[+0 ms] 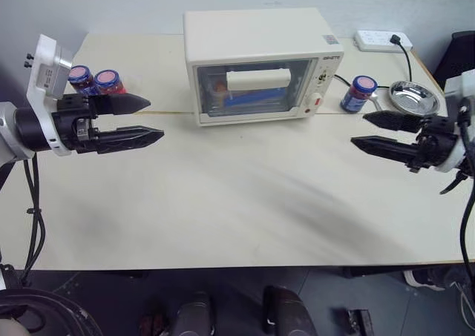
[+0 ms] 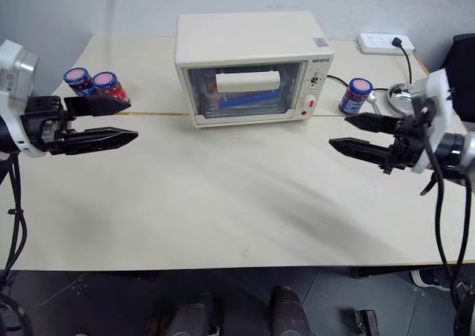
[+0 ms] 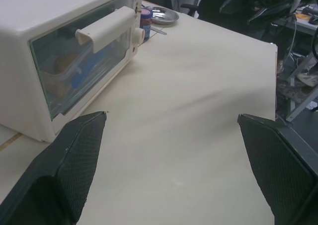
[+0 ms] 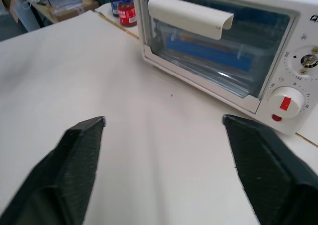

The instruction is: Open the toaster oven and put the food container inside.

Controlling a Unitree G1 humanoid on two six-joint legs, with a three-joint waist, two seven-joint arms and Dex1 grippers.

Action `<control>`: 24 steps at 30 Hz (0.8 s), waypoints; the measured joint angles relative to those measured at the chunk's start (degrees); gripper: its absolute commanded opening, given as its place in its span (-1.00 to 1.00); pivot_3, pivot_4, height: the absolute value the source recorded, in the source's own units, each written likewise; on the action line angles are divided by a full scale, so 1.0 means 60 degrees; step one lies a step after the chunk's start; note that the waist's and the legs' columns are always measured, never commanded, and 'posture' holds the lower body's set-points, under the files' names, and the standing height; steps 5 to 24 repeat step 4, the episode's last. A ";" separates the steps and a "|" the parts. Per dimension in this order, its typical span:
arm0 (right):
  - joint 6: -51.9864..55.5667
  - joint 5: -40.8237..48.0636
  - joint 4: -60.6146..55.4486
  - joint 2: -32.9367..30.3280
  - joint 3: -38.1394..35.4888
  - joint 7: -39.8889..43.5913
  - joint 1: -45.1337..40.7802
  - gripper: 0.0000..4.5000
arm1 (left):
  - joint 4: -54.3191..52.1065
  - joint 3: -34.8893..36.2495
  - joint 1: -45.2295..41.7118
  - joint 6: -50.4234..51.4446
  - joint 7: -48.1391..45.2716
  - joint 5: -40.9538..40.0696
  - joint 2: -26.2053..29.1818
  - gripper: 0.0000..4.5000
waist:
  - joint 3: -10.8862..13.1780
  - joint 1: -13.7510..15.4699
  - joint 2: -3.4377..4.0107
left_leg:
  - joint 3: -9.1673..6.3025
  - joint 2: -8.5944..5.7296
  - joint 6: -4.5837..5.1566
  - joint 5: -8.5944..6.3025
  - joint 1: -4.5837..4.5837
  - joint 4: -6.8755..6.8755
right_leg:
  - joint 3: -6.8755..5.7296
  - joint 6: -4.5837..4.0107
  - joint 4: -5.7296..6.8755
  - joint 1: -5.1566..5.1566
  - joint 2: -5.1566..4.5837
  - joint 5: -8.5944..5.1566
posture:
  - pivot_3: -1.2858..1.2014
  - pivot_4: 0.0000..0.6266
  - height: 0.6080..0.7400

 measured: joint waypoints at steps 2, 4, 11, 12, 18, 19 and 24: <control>-0.0008 0.0023 0.0055 0.0000 -0.0094 -0.0020 0.0004 0.99 | -0.0005 0.0120 0.0010 -0.0007 -0.0015 -0.0012 0.0097 1.00 | 0.0000 0.0014 0.0000 | 0.0000 -0.0003 0.0001 -0.0001 -0.0003 -0.0001 | 0.0000 0.0000 -0.0001 -0.0001 -0.0004 0.0000 | 0.03 -0.52 1.00; -0.0199 -0.0072 0.0011 0.0000 -0.0130 -0.0037 0.0076 0.99 | -0.0039 0.0209 0.0085 -0.0088 -0.0057 -0.0011 0.0149 1.00 | 0.0000 0.0019 0.0000 | 0.0000 -0.0004 0.0001 -0.0007 -0.0002 -0.0002 | 0.0000 0.0000 -0.0002 -0.0001 -0.0004 0.0000 | 0.03 -0.52 1.00; -0.0199 -0.0072 0.0011 0.0000 -0.0130 -0.0037 0.0076 0.99 | -0.0039 0.0209 0.0085 -0.0088 -0.0057 -0.0011 0.0149 1.00 | 0.0000 0.0019 0.0000 | 0.0000 -0.0004 0.0001 -0.0007 -0.0002 -0.0002 | 0.0000 0.0000 -0.0002 -0.0001 -0.0004 0.0000 | 0.03 -0.52 1.00; -0.0199 -0.0072 0.0011 0.0000 -0.0130 -0.0037 0.0076 0.99 | -0.0039 0.0209 0.0085 -0.0088 -0.0057 -0.0011 0.0149 1.00 | 0.0000 0.0019 0.0000 | 0.0000 -0.0004 0.0001 -0.0007 -0.0002 -0.0002 | 0.0000 0.0000 -0.0002 -0.0001 -0.0004 0.0000 | 0.03 -0.52 1.00; -0.0199 -0.0072 0.0011 0.0000 -0.0130 -0.0037 0.0076 0.99 | -0.0039 0.0209 0.0085 -0.0088 -0.0057 -0.0011 0.0149 1.00 | 0.0000 0.0019 0.0000 | 0.0000 -0.0004 0.0001 -0.0007 -0.0002 -0.0002 | 0.0000 0.0000 -0.0002 -0.0001 -0.0004 0.0000 | 0.03 -0.52 1.00; -0.0199 -0.0072 0.0011 0.0000 -0.0130 -0.0037 0.0076 0.99 | -0.0039 0.0209 0.0085 -0.0088 -0.0057 -0.0011 0.0149 1.00 | 0.0000 0.0019 0.0000 | 0.0000 -0.0004 0.0001 -0.0007 -0.0002 -0.0002 | 0.0000 0.0000 -0.0002 -0.0001 -0.0004 0.0000 | 0.03 -0.52 1.00; -0.0199 -0.0072 0.0011 0.0000 -0.0130 -0.0037 0.0076 0.99 | -0.0039 0.0209 0.0085 -0.0088 -0.0057 -0.0011 0.0149 1.00 | 0.0000 0.0019 0.0000 | 0.0000 -0.0004 0.0001 -0.0007 -0.0002 -0.0002 | 0.0000 0.0000 -0.0002 -0.0001 -0.0004 0.0000 | 0.03 -0.52 1.00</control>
